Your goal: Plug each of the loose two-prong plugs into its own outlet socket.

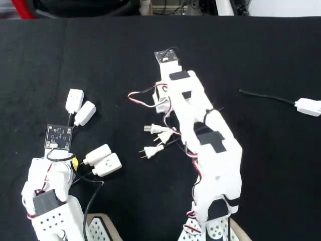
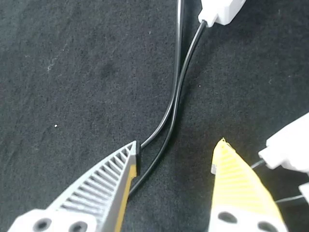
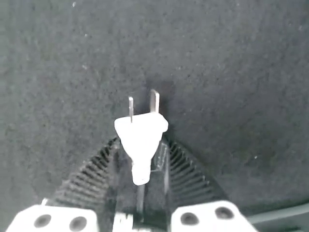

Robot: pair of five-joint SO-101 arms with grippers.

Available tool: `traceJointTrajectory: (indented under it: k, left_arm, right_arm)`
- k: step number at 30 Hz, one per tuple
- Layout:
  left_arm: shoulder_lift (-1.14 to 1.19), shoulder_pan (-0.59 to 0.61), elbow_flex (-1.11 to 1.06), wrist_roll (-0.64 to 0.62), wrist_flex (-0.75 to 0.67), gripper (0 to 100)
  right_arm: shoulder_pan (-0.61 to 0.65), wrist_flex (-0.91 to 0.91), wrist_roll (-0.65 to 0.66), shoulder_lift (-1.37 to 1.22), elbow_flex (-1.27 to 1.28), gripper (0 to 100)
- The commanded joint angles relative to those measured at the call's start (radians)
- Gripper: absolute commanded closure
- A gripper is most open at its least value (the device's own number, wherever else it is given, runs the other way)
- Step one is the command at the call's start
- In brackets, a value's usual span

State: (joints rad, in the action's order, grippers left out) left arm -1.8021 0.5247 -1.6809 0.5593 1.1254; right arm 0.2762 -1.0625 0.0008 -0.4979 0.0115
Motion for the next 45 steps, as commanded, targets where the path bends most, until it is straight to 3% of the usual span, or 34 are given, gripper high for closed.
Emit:
traceJointTrajectory:
  k: [1, 5, 8, 12, 17, 21, 27, 30, 37, 40, 45]
  left_arm:
    - [-0.011, -0.013, -0.019, 0.005, -0.021, 75]
    - [-0.011, -0.015, -0.019, 0.005, -0.021, 75]
    - [-0.009, -0.015, -0.019, 0.005, -0.021, 75]
    - [-0.009, -0.015, -0.019, 0.005, -0.020, 75]
    - [-0.009, -0.015, -0.019, 0.005, -0.018, 75]
    - [-0.009, -0.015, -0.019, 0.005, -0.018, 75]
    - [-0.009, -0.015, -0.019, 0.005, -0.018, 75]
    - [-0.009, -0.015, -0.019, 0.005, -0.018, 75]
    - [-0.009, -0.015, -0.019, 0.005, -0.020, 75]
    - [-0.009, -0.015, -0.019, 0.005, -0.020, 75]
    - [-0.009, -0.015, -0.019, 0.005, -0.020, 75]
  right_arm:
    - [0.012, 0.006, 0.066, 0.171, 0.074, 98.6]
    - [0.026, 0.003, 0.192, 0.352, 0.110, 98.5]
    - [0.051, -0.063, 0.391, 0.452, 0.084, 98.5]
    - [0.124, -0.351, 0.704, 0.498, -0.045, 98.5]
    - [0.252, -0.566, 0.887, 0.447, -0.097, 98.4]
    - [0.350, -0.577, 1.042, 0.387, -0.074, 98.5]
    - [0.456, -0.483, 1.160, 0.332, 0.140, 98.4]
    - [0.482, -0.384, 1.174, 0.332, 0.268, 97.3]
    - [0.482, -0.307, 1.174, 0.361, 0.420, 76.8]
    - [0.442, -0.304, 1.145, 0.481, 0.438, 79.6]
    - [0.351, -0.299, 0.924, 0.743, 0.466, 88.0]
